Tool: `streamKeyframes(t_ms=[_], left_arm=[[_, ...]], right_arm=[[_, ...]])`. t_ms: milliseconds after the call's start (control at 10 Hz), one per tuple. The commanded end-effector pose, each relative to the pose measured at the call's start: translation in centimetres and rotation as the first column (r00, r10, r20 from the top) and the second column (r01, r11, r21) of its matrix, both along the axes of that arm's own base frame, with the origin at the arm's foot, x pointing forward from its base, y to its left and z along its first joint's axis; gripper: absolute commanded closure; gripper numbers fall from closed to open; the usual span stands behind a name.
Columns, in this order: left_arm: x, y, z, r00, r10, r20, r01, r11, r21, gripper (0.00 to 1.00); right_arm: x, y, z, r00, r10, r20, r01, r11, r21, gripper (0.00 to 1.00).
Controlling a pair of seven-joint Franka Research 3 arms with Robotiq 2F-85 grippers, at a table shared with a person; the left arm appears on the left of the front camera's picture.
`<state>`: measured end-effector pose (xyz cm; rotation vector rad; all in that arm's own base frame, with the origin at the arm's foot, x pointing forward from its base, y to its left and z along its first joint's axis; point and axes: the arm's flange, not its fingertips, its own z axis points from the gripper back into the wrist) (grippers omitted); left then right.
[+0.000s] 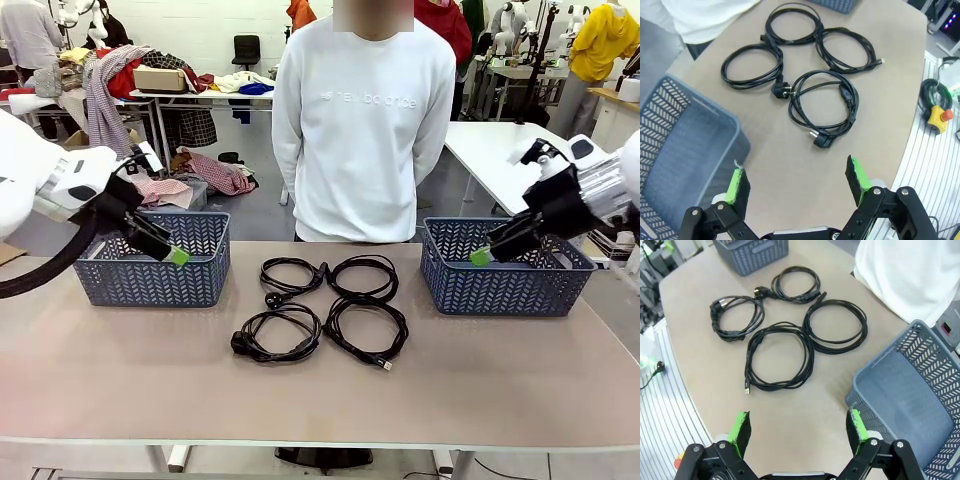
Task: Organize the cables according to human instructions.
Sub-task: Pick up a bundle of cables and place it in the basket indicated by the human.
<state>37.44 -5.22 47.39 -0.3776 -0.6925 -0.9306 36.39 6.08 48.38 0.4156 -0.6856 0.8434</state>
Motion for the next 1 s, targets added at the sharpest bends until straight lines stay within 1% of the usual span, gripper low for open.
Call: streamKeyframes(t_ms=[0,100,200,300,400,900], left_arm=[[-1.2,1.3,-1.1,1.0,-0.027,-0.002,0.027,0.999,-0.027,0.0],[-1.2,1.6,-1.0,1.0,-0.023,-0.004,0.023,0.999,-0.026,0.0],[-1.1,1.8,-0.8,1.0,-0.021,-0.005,0.021,1.0,-0.02,0.0],[-1.2,2.0,-0.8,1.0,0.008,-0.021,-0.009,0.999,-0.044,0.0],[-0.2,1.6,-0.3,1.0,-0.001,-0.014,0.001,1.0,-0.01,0.0],[-0.2,1.6,-0.3,1.0,-0.001,-0.014,0.001,1.0,-0.01,0.0]], right_arm=[[-2.6,-1.5,-1.7,0.999,0.038,0.019,-0.038,0.998,0.039,0.0],[-2.9,-1.8,-1.6,0.999,0.048,0.024,-0.049,0.997,0.052,0.0],[-3.0,-1.8,-1.6,0.999,0.037,0.023,-0.038,0.998,0.051,0.0],[-3.0,-1.7,-1.5,1.0,0.015,-0.001,-0.015,0.998,0.066,0.0],[-0.5,-1.4,0.5,1.0,0.011,0.005,-0.011,1.0,0.027,0.0],[-0.5,-1.4,0.5,1.0,0.011,0.005,-0.011,1.0,0.027,0.0]])
